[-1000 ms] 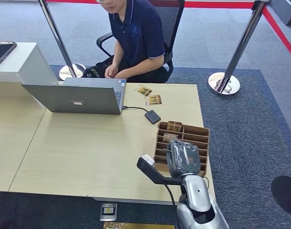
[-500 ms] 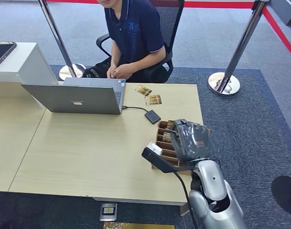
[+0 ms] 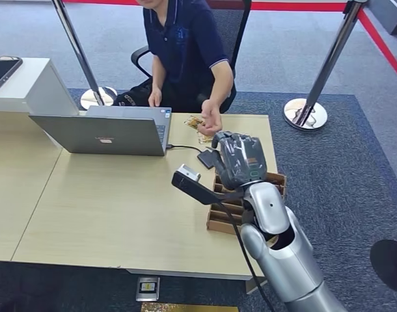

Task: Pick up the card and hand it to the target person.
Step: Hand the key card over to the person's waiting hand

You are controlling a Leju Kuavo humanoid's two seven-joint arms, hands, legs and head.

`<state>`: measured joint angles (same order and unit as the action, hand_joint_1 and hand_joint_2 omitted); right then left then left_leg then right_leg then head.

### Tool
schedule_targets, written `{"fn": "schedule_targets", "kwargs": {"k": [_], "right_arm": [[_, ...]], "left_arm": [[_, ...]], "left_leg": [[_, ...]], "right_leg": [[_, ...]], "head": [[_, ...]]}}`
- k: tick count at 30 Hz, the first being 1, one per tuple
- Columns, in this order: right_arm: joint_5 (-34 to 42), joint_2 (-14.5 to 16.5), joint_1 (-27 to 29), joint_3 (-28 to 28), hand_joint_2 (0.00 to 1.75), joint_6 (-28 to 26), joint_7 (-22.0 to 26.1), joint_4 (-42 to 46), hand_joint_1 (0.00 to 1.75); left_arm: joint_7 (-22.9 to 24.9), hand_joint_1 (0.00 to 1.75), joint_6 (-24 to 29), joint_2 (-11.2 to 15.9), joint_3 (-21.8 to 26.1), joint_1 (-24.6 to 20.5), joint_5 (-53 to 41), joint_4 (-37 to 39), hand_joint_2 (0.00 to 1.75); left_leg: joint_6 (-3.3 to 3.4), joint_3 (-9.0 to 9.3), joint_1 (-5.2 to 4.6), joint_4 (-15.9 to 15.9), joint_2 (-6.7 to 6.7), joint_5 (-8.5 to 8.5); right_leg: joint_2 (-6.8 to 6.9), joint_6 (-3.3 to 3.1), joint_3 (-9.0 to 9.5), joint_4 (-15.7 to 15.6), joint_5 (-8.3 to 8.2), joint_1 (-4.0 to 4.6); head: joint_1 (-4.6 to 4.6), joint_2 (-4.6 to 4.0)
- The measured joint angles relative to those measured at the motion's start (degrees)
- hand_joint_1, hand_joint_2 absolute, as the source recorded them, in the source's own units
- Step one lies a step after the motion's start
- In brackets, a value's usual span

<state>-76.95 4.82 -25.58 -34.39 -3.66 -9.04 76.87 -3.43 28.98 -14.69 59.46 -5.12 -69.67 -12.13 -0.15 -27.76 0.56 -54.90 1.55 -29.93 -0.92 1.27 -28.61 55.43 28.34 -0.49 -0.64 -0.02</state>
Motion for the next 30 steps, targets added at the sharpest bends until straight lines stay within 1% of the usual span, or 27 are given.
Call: {"fn": "schedule_targets", "kwargs": {"k": [4,8,15,17,18,21,22,23,25,29,30], "right_arm": [[-1.5,2.8,-4.1,0.0,1.75,-1.4,-1.7,-7.4,1.45],[-3.6,4.9,-7.6,0.0,1.75,-3.2,-3.8,-15.2,1.46],[-6.0,6.7,-11.8,0.3,1.75,-6.4,-6.2,-27.1,1.40],[-6.4,7.0,-12.5,0.4,1.75,-7.0,-6.4,-29.7,1.33],[-6.5,7.1,-12.7,0.5,1.75,-7.2,-6.5,-30.9,1.14],[-6.7,7.4,-13.1,0.5,1.75,-7.5,-6.6,-33.7,0.19],[-6.8,7.5,-13.2,0.6,1.75,-7.5,-6.6,-34.6,0.03],[-6.9,7.6,-13.3,0.6,1.75,-7.6,-6.8,-35.4,0.00],[-7.3,7.9,-13.4,0.6,1.75,-8.0,-7.0,-36.8,0.00],[-7.8,8.3,-13.5,0.6,0.00,-8.8,-7.1,-38.2,0.00],[-7.9,8.4,-13.5,0.6,0.00,-8.9,-7.1,-38.5,0.00]], "left_arm": [[0.6,0.00,0.0,0.0,-0.3,0.0,-0.4,0.0,0.00],[0.5,0.00,-0.1,0.0,-1.1,0.0,-1.2,0.0,0.00],[0.4,0.00,-0.5,0.0,-2.4,0.0,-2.7,0.0,0.00],[0.4,0.00,-0.5,0.0,-2.7,0.0,-2.8,0.0,0.00],[0.5,0.00,-0.5,0.1,-2.8,0.0,-2.8,0.0,0.00],[0.6,0.00,-0.5,0.2,-2.8,0.0,-2.9,0.0,0.00],[0.6,0.00,-0.5,0.2,-2.9,0.0,-2.9,0.0,0.00],[0.6,0.00,-0.5,0.3,-2.9,0.0,-2.9,0.0,0.00],[0.6,0.00,-0.4,0.4,-2.9,0.0,-3.0,0.0,0.00],[0.7,0.00,-0.4,0.5,-2.9,0.0,-3.2,0.0,0.00],[0.7,0.00,-0.4,0.5,-2.9,0.0,-3.3,0.0,0.00]], "left_leg": [[0.00,0.00,0.01,0.0,0.01,0.01],[-0.02,0.00,0.01,0.0,0.01,0.02],[-0.02,0.00,0.01,0.0,0.01,0.02],[-0.02,0.00,0.01,0.0,0.01,0.02],[-0.02,0.00,0.01,0.0,0.01,0.02],[-0.02,0.00,0.01,0.0,0.01,0.02],[-0.02,0.00,0.01,0.0,0.01,0.02],[-0.02,0.00,0.01,0.0,0.01,0.02],[-0.02,-0.01,0.01,0.0,0.01,0.02],[-0.02,-0.01,0.02,0.0,0.01,0.02],[-0.02,-0.01,0.02,0.0,0.01,0.02]], "right_leg": [[0.00,-0.01,0.00,0.0,0.00,0.00],[0.00,-0.01,0.00,0.0,-0.01,0.01],[0.00,-0.01,0.00,0.0,-0.01,0.01],[0.00,-0.01,0.00,0.0,-0.01,0.01],[0.00,-0.01,-0.01,0.0,-0.01,0.00],[0.00,-0.01,-0.01,0.0,-0.01,0.00],[0.00,-0.01,-0.02,0.0,-0.01,0.00],[0.00,-0.01,-0.02,0.0,-0.01,0.01],[0.00,-0.01,-0.03,0.0,-0.01,0.01],[0.00,-0.02,-0.03,0.0,-0.01,0.01],[0.00,-0.02,-0.03,0.0,-0.01,0.01]], "head": [[0.01,0.00],[0.00,0.00],[0.00,0.00],[0.01,0.00],[0.01,0.00],[0.00,0.00],[0.00,0.00],[0.00,0.00],[0.00,0.00],[-0.01,0.00],[0.00,0.00]]}}
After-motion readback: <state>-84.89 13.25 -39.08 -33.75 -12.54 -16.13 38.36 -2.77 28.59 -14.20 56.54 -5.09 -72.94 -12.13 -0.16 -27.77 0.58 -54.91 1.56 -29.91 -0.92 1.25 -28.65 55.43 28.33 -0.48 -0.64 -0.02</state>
